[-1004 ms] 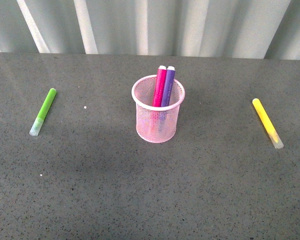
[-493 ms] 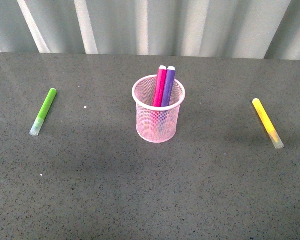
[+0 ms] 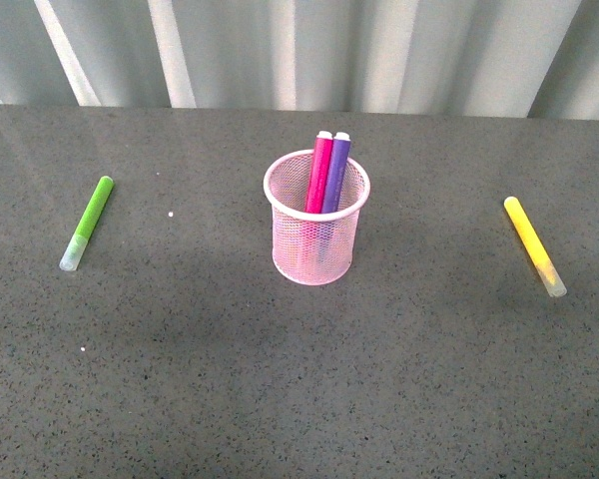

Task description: Insert purple and pink pens into pink cup

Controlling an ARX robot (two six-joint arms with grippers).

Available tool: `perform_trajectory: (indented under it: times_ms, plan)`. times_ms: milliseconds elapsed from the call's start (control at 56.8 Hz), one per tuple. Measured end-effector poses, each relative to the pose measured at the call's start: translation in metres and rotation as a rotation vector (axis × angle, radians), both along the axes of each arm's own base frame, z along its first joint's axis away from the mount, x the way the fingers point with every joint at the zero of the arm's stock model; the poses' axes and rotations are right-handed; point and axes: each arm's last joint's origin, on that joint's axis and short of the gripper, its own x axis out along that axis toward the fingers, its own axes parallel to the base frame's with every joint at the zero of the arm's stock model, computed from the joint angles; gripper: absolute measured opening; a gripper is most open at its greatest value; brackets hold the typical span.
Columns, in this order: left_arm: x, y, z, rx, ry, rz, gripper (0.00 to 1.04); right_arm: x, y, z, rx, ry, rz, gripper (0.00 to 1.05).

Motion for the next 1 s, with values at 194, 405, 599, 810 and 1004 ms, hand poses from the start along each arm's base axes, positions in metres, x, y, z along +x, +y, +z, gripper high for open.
perform_trajectory:
  times_ms: [194,405,599,810,1004]
  plan:
    - [0.000,0.000,0.000,0.000,0.000,0.000,0.98,-0.007,0.000,0.001,0.000,-0.004,0.000,0.03]
    - [0.000,0.000,0.000,0.000,0.000,0.000,0.98,-0.013,0.000,0.001,0.000,-0.005,0.000,0.03]
    - [0.000,0.000,0.000,0.000,0.000,0.000,0.98,-0.017,0.000,0.001,0.000,-0.005,0.000,0.03]
    - [0.000,0.000,0.000,0.000,0.000,0.000,0.98,-0.024,0.000,-0.002,0.000,0.016,0.000,0.03]
    - [0.000,0.000,0.000,0.000,-0.002,0.000,0.98,-0.031,0.000,-0.002,0.000,-0.001,-0.001,0.03]
